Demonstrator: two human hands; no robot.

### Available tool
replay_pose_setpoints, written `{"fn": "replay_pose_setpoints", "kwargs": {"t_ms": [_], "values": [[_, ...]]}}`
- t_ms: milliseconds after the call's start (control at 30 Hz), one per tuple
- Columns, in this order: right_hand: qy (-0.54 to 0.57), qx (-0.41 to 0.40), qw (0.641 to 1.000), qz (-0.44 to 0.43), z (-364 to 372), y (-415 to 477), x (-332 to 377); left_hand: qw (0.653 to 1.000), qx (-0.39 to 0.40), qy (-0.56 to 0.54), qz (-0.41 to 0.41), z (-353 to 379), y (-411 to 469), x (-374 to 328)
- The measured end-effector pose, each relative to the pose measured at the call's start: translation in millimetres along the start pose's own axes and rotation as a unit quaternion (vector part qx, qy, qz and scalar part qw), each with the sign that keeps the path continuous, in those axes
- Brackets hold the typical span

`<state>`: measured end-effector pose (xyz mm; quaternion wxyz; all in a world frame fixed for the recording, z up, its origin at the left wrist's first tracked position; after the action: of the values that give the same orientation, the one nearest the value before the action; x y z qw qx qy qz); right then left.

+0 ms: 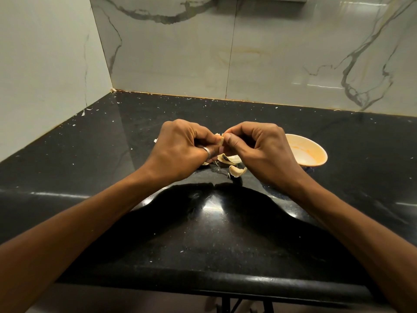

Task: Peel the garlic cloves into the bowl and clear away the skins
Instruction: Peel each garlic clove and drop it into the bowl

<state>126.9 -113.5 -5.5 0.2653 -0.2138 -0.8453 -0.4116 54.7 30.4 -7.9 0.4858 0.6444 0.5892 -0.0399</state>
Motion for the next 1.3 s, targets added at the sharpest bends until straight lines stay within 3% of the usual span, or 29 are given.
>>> {"fn": "replay_pose_setpoints", "kwargs": {"t_ms": [633, 933, 1300], "values": [[-0.009, -0.038, 0.999, 0.031, 7.7, -4.1, -4.7, 0.999, -0.03, 0.019, 0.02, 4.0, -4.7, -1.2], [0.111, -0.041, 0.989, 0.092, 6.5, -2.6, -10.5, 0.982, -0.009, -0.168, -0.08, 8.6, -2.3, 6.4], [0.081, -0.035, 0.991, 0.106, 5.2, 1.6, -10.7, 0.989, 0.007, -0.134, -0.068, 11.1, -2.2, 3.6]]}}
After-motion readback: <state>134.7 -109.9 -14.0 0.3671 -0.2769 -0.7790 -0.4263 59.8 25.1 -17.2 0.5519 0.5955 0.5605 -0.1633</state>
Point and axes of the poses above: each hand's wrist, its own y-axis towards the middle knuckle, its own z-axis out of the palm, x = y × z, the point moved 7 cm from there along y, towards the middle knuckle, and after that the axes turned 2 degrees about y, right-handed, at the moved point
